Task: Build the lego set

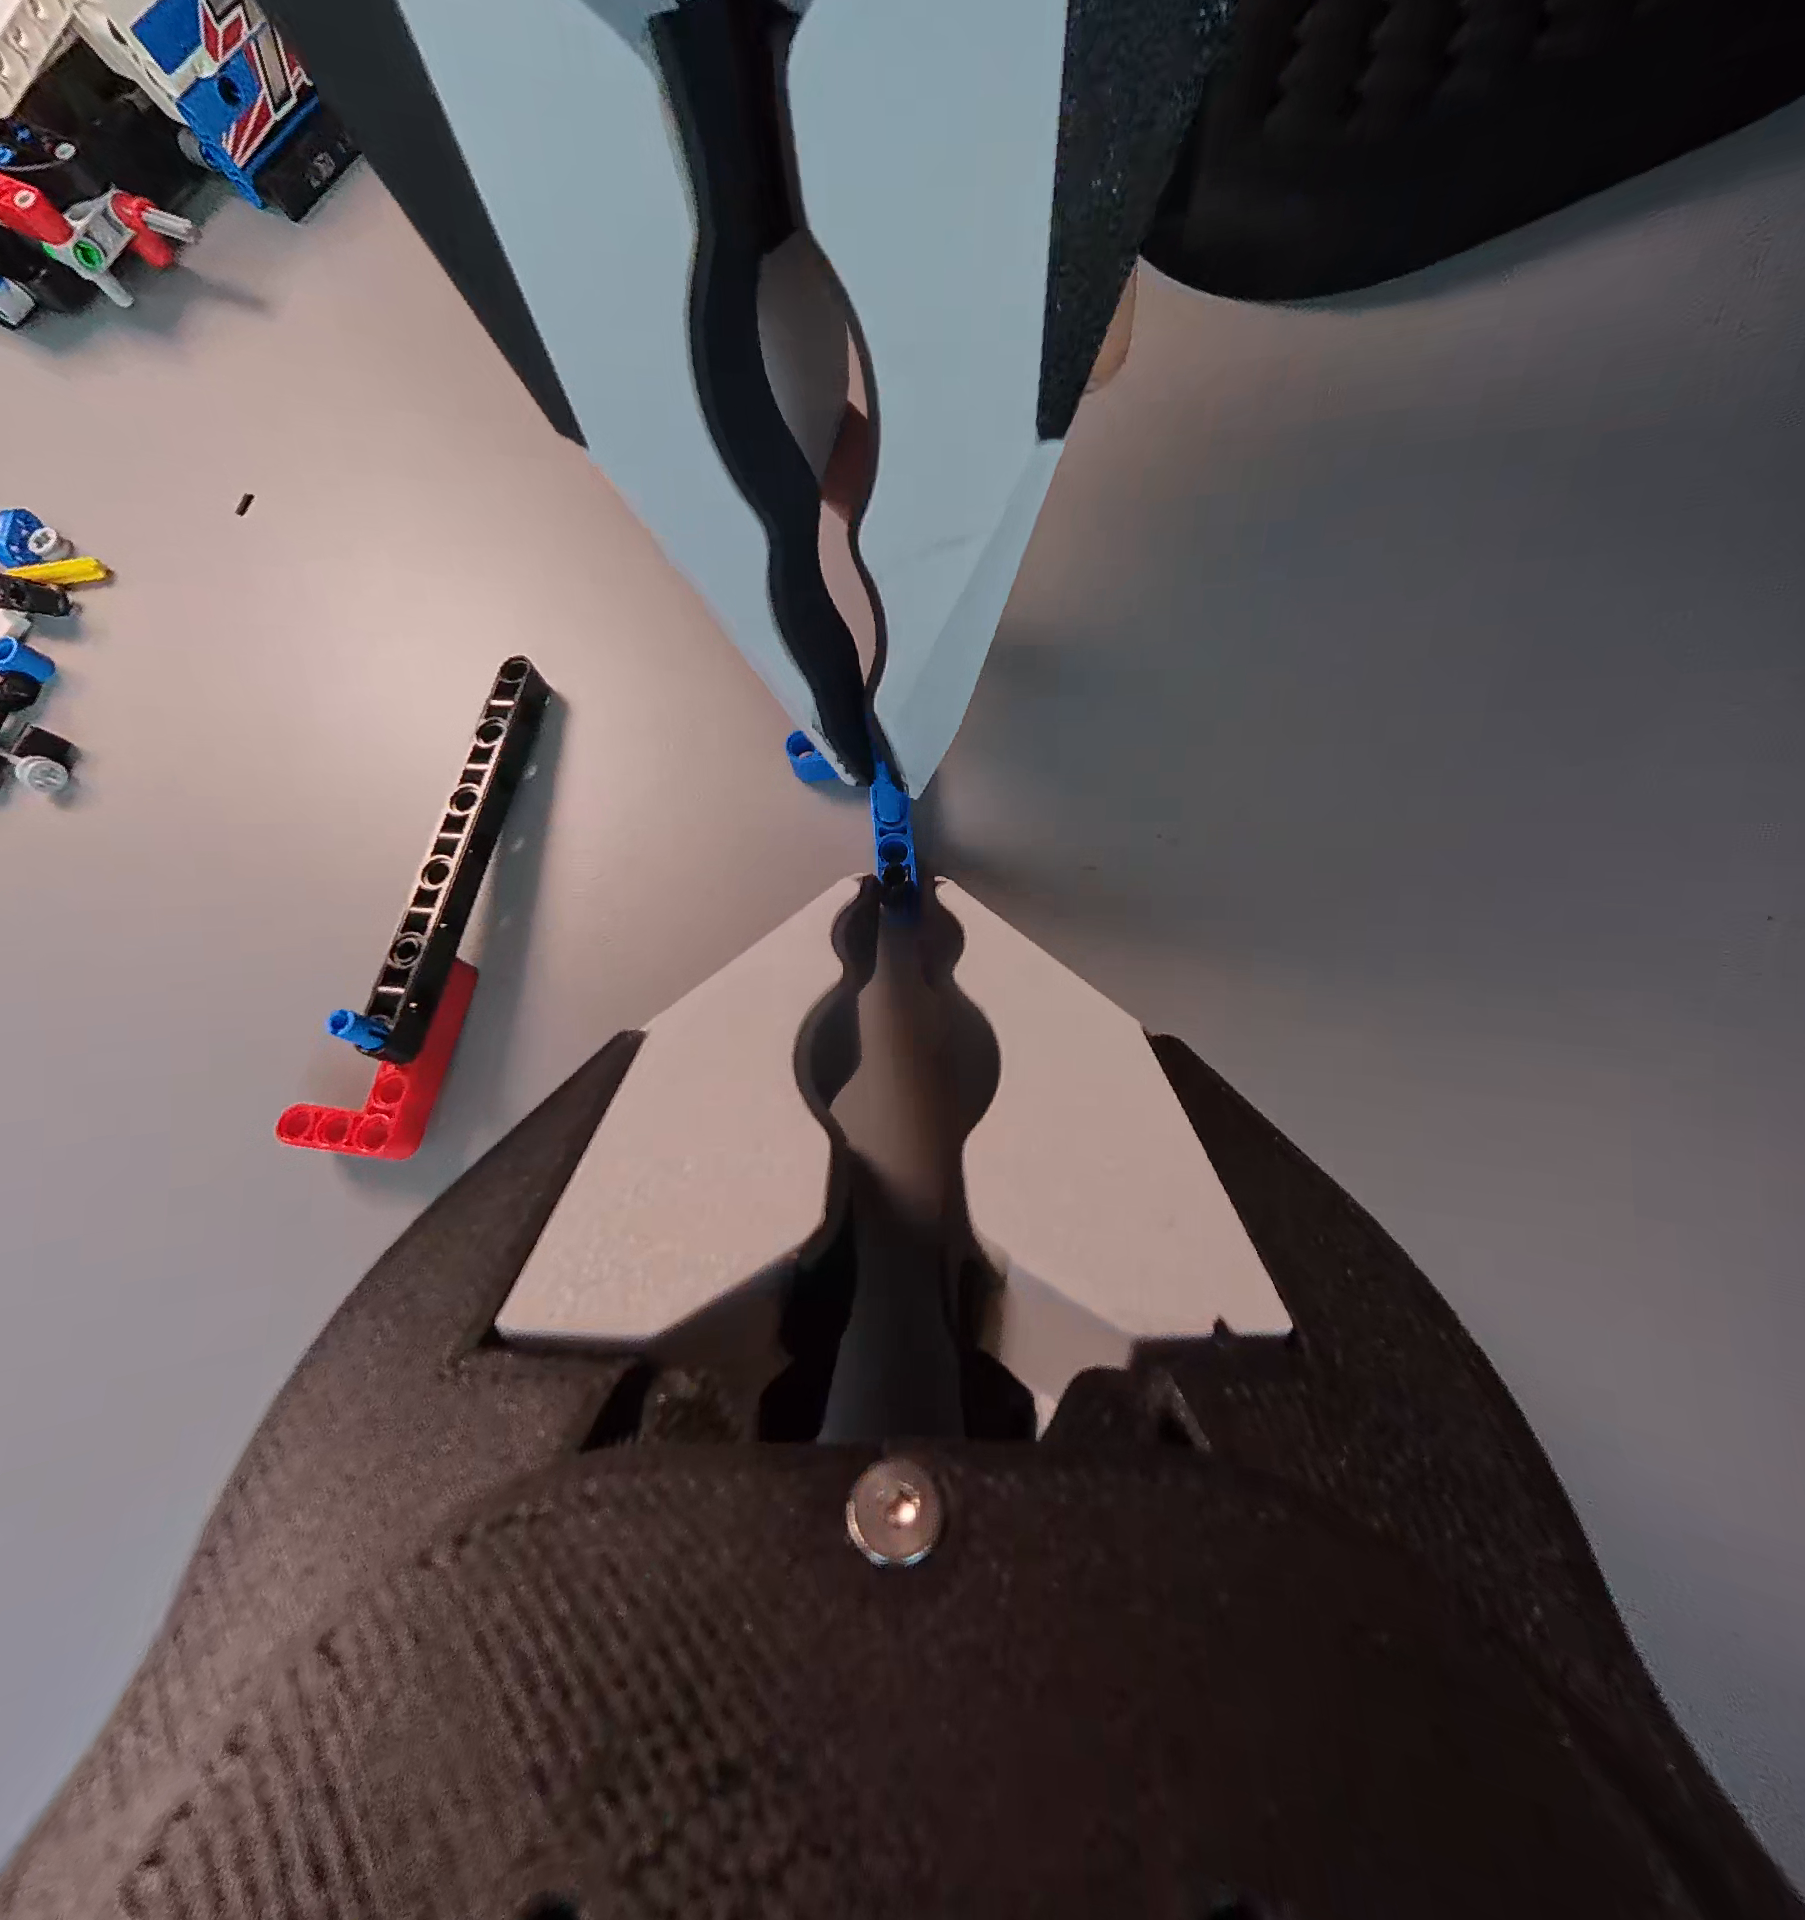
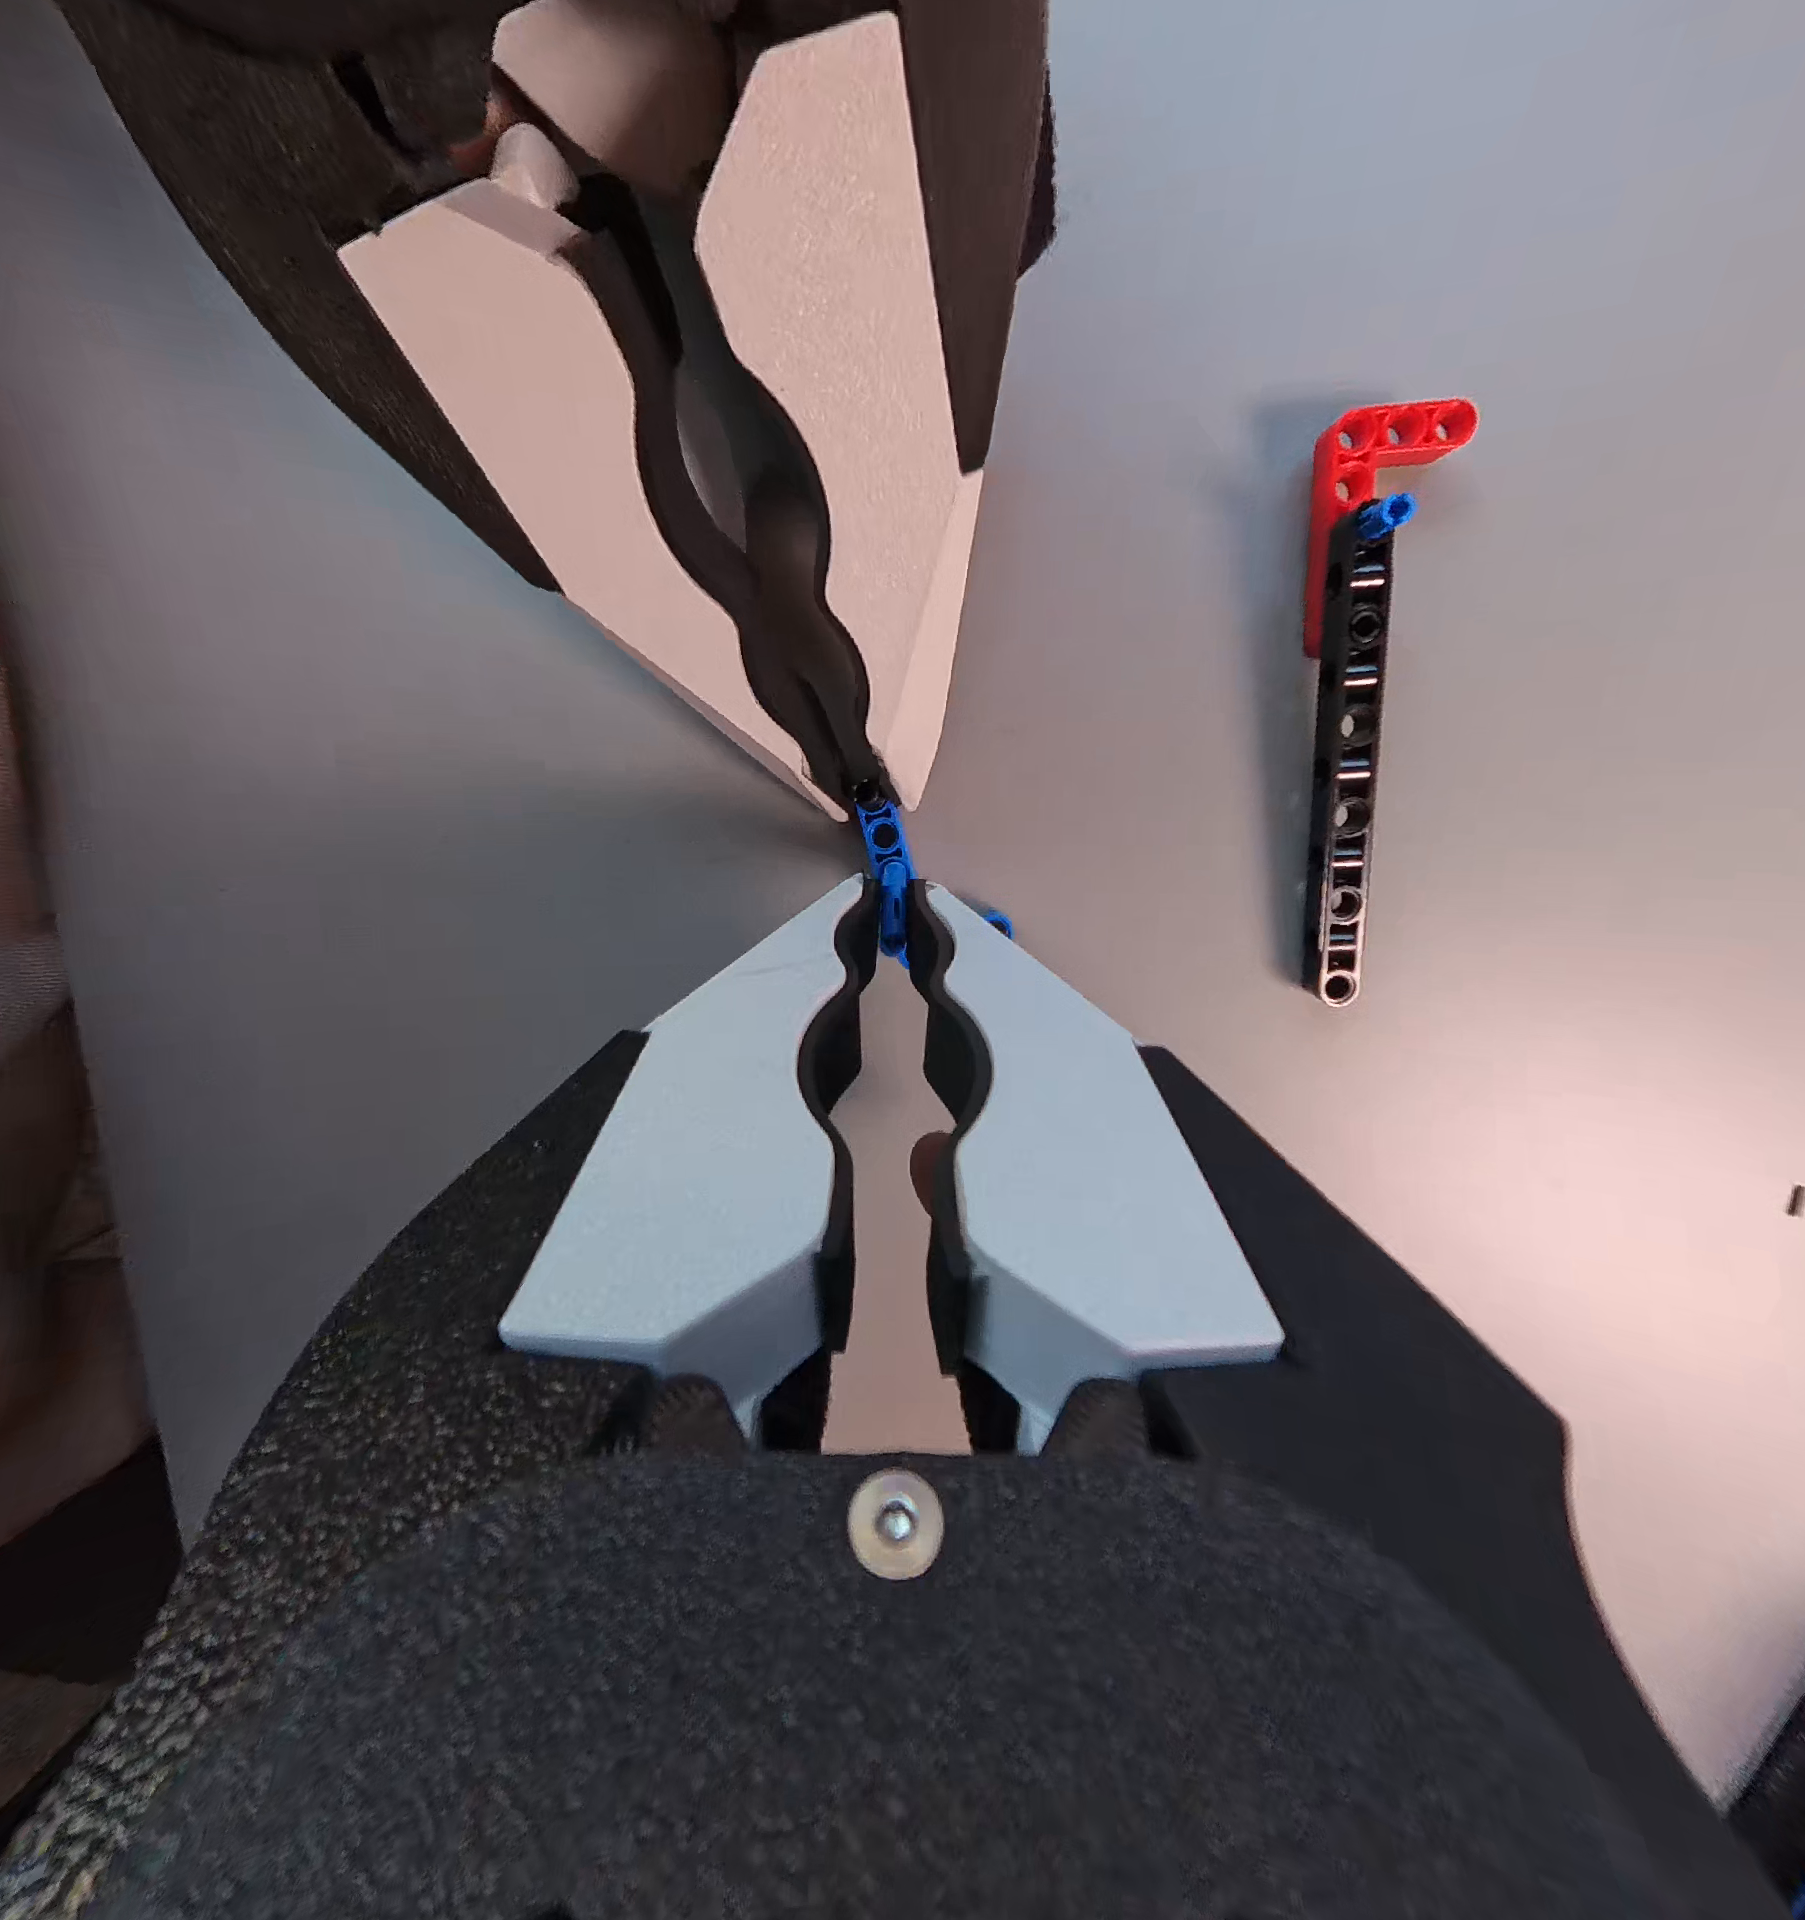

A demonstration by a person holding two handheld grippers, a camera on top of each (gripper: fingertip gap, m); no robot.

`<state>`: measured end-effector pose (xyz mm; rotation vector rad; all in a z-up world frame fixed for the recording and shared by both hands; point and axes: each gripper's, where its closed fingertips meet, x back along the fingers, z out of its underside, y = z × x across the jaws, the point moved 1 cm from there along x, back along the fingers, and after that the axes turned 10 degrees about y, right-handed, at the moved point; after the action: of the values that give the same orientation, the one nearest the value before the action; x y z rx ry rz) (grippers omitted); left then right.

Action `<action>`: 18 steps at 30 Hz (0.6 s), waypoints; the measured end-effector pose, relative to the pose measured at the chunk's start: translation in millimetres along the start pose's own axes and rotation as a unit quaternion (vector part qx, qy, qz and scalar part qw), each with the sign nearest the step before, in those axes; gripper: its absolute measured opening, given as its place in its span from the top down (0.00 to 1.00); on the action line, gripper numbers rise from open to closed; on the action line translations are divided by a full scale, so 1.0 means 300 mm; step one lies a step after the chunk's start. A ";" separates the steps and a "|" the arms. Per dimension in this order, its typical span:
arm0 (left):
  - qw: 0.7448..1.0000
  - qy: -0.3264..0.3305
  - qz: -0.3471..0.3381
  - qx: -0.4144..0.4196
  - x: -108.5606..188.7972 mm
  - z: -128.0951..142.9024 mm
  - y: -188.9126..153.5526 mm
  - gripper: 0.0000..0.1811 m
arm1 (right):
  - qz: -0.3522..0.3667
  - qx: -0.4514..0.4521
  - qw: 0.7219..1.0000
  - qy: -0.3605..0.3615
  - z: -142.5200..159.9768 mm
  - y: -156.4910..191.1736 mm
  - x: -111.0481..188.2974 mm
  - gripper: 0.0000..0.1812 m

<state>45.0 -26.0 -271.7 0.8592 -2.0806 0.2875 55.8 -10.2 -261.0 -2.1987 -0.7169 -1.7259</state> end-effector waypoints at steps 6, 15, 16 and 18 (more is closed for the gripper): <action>1.000 -0.004 -0.003 -0.004 -0.001 -0.001 -0.002 0.97 | -0.008 -0.014 0.998 0.053 0.002 0.001 -0.002 0.98; 0.999 -0.013 -0.015 -0.025 -0.003 -0.006 -0.004 0.97 | 0.005 -0.016 0.997 0.072 -0.008 0.006 0.001 0.98; 0.999 -0.014 -0.014 -0.025 -0.003 -0.006 -0.004 0.97 | 0.006 -0.016 0.997 0.071 -0.011 0.006 0.001 0.98; 0.999 -0.015 -0.012 -0.027 -0.003 -0.008 -0.009 0.97 | 0.005 -0.015 0.997 0.074 -0.012 0.010 -0.006 0.98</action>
<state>48.7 -26.3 -271.3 0.8605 -2.0958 0.2065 54.1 -14.8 -261.4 -2.0629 -0.6465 -1.8820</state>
